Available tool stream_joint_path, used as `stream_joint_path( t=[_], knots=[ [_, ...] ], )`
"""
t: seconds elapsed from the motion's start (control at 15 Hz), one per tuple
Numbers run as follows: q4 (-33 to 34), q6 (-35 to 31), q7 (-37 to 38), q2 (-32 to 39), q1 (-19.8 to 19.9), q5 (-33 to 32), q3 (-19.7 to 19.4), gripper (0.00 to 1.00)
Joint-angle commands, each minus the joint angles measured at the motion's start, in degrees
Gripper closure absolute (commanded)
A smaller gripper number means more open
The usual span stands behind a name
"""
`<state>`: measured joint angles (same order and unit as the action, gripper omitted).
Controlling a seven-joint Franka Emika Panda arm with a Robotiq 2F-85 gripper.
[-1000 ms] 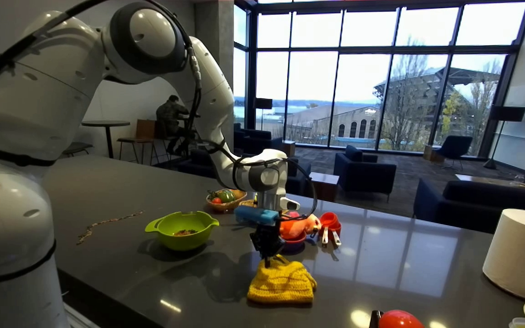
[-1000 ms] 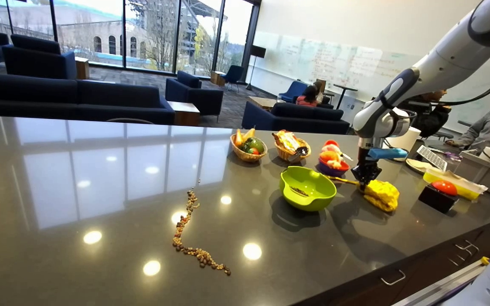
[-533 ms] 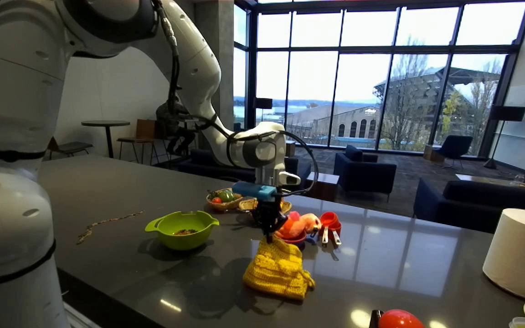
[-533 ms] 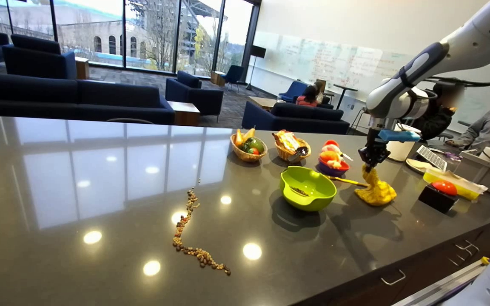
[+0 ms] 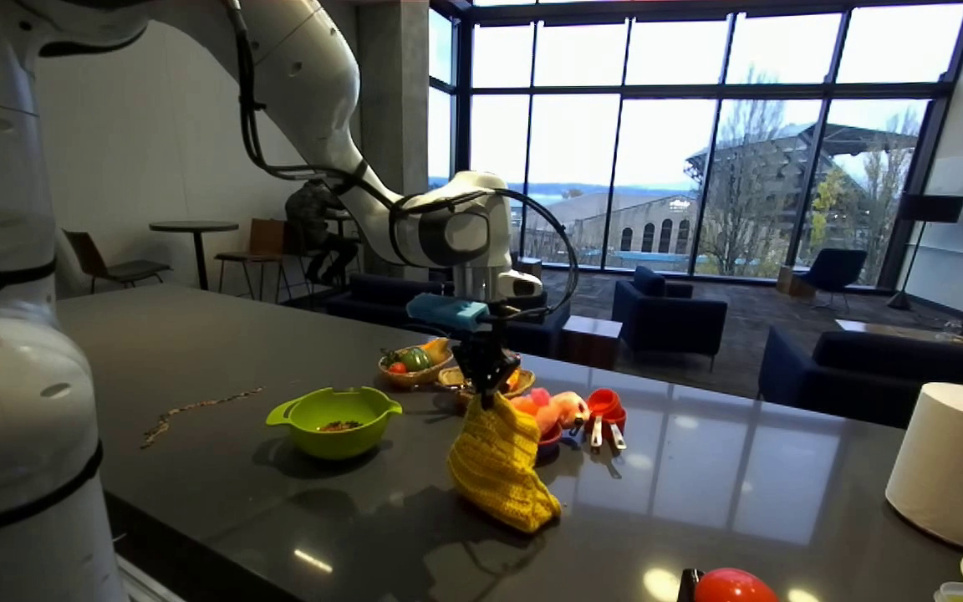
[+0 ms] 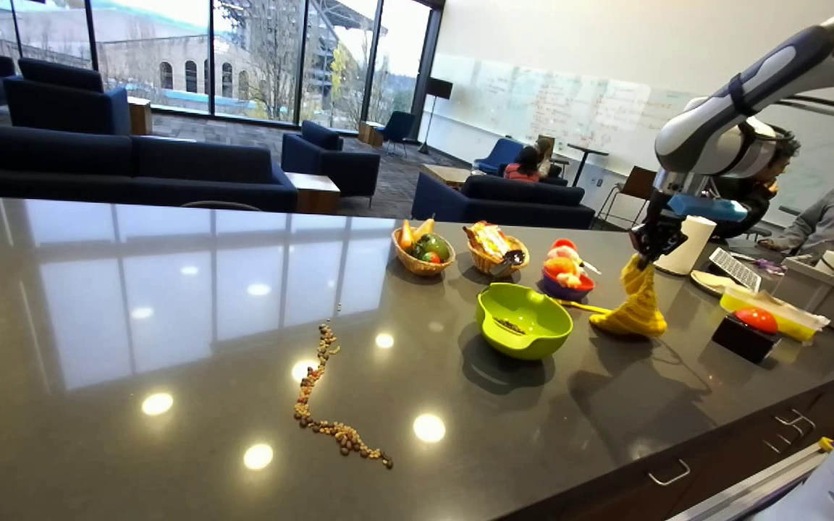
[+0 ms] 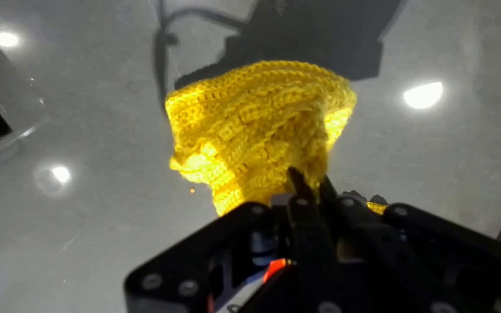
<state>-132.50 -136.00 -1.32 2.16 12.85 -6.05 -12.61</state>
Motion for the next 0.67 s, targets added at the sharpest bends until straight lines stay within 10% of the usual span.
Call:
stream_joint_path(
  t=[0.0, 0.6],
  knots=[
    [-3.64, -1.7, 3.6, -6.01, -0.31, 0.21, 0.15, 0.99],
    [-4.18, -1.91, 11.51, -14.35, 0.43, -0.58, 1.06, 0.99]
  ],
)
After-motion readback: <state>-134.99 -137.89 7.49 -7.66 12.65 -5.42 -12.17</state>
